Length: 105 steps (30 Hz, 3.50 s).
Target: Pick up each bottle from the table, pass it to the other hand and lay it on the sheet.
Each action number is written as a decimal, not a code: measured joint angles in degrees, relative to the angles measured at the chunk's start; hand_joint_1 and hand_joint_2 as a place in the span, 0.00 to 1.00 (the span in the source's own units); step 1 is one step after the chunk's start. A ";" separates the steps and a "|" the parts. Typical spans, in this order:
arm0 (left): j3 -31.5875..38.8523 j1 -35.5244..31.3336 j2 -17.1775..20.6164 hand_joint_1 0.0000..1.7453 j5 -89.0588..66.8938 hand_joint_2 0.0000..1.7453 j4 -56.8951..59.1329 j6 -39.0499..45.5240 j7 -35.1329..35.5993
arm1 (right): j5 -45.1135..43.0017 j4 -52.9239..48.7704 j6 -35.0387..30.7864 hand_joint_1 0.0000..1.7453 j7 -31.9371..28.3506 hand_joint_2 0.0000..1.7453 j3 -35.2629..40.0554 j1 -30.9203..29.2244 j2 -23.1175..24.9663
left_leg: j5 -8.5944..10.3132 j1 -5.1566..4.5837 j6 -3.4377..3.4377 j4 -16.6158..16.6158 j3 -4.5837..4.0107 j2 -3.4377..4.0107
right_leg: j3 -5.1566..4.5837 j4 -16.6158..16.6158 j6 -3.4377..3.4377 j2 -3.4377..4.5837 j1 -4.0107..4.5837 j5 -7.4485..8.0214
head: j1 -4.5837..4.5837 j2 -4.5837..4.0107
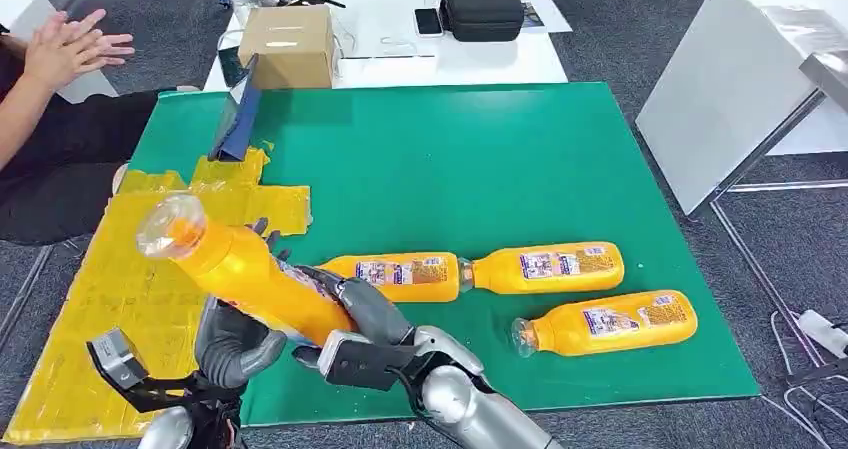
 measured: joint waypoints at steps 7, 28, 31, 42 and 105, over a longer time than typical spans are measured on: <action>0.42 1.38 1.01 0.30 -2.14 1.00 0.00 0.89 -0.74 | 0.20 2.47 -0.02 1.00 0.24 1.00 3.61 -1.74 0.07 | 0.00 0.01 0.00 0.01 0.01 0.02 | -0.02 0.00 0.00 0.01 0.02 0.00 | 0.02 0.00; 1.23 2.00 1.27 1.00 -3.13 1.00 0.00 1.73 -2.49 | 0.33 5.49 -0.92 1.00 0.37 1.00 6.85 -3.51 0.20 | 0.00 0.01 0.00 0.01 0.00 0.10 | -0.08 0.00 0.00 0.03 0.01 0.00 | 0.02 0.00; 1.27 2.00 1.25 1.00 -3.13 1.00 0.00 1.77 -2.47 | 0.33 5.64 -0.96 1.00 0.37 1.00 6.93 -3.61 0.22 | 0.00 0.00 0.00 0.01 0.00 0.10 | -0.09 0.00 0.00 0.03 0.01 0.00 | 0.00 0.00; 1.36 2.00 1.27 1.00 -3.74 1.00 0.00 2.36 -2.84 | 0.96 5.97 -2.16 1.00 0.46 1.00 7.04 -3.83 0.24 | 0.00 0.00 0.00 0.01 0.00 0.11 | -0.09 0.00 0.00 0.04 0.01 0.00 | 0.00 0.00; -3.43 -1.37 34.93 0.00 -61.77 0.00 11.83 27.02 -3.56 | 19.63 40.28 3.41 0.00 10.53 1.00 -2.64 -25.91 3.41 | 0.15 0.10 -0.09 0.00 -0.03 0.23 | -0.20 0.14 -0.16 0.10 0.13 0.16 | 0.06 0.00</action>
